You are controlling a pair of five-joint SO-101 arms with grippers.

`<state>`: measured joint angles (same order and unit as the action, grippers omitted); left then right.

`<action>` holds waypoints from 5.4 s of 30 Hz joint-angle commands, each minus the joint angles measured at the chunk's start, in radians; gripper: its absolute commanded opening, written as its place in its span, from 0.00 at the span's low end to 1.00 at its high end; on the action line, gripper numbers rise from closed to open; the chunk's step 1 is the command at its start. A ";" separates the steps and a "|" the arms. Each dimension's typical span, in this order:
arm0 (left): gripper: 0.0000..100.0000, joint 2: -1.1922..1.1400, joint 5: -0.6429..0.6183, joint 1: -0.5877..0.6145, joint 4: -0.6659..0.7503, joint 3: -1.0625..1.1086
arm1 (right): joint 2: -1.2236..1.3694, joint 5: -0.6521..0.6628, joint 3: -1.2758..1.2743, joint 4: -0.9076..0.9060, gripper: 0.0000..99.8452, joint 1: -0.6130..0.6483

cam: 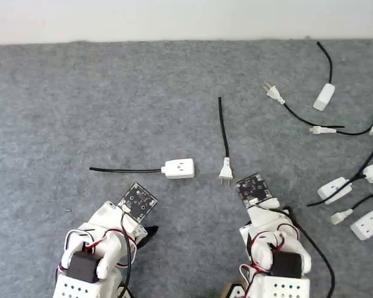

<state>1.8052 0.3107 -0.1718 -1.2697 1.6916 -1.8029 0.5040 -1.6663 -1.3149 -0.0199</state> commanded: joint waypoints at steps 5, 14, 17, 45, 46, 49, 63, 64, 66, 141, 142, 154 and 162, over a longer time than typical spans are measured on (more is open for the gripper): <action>0.31 0.015 0.028 0.181 0.029 -0.008 | -0.012 0.003 -0.017 0.013 0.31 0.036; 0.31 0.014 0.170 0.210 0.015 -0.012 | -0.012 0.006 -0.017 0.056 0.31 0.036; 0.31 0.014 0.305 0.290 0.014 -0.018 | -0.008 0.009 -0.017 0.045 0.31 0.015; 0.40 -0.445 0.307 0.308 0.055 -0.753 | 0.131 0.038 0.744 -0.140 0.31 -0.008; 0.40 -0.502 0.328 0.276 0.055 -0.765 | 0.182 0.043 0.747 -0.134 0.31 0.005; 0.40 -0.652 0.393 0.181 0.055 -0.797 | 0.340 0.063 0.747 -0.097 0.31 0.068; 0.40 -1.069 0.703 0.037 0.239 -0.805 | 0.734 0.173 0.747 0.010 0.31 0.358; 0.40 -1.103 0.707 0.046 0.278 -0.808 | 0.734 0.175 0.747 0.015 0.31 0.357; 0.40 -1.169 0.707 0.074 0.361 -0.814 | 0.728 0.175 0.749 0.018 0.31 0.340; 0.40 -1.982 -0.307 0.270 0.724 -1.400 | 1.609 -0.651 1.026 0.229 0.31 0.348; 0.40 -1.982 -0.307 0.270 0.724 -1.400 | 1.656 -0.654 1.065 0.229 0.31 0.343; 0.40 -1.982 -0.307 0.270 0.724 -1.400 | 1.940 -0.793 1.266 0.452 0.31 0.314; 0.40 -1.982 -0.307 0.269 0.724 -1.399 | 1.979 -0.675 1.255 0.582 0.31 0.311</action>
<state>-0.1880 0.0222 0.0921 -0.5746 0.3076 0.1749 -0.2156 -0.4557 -0.7733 0.2992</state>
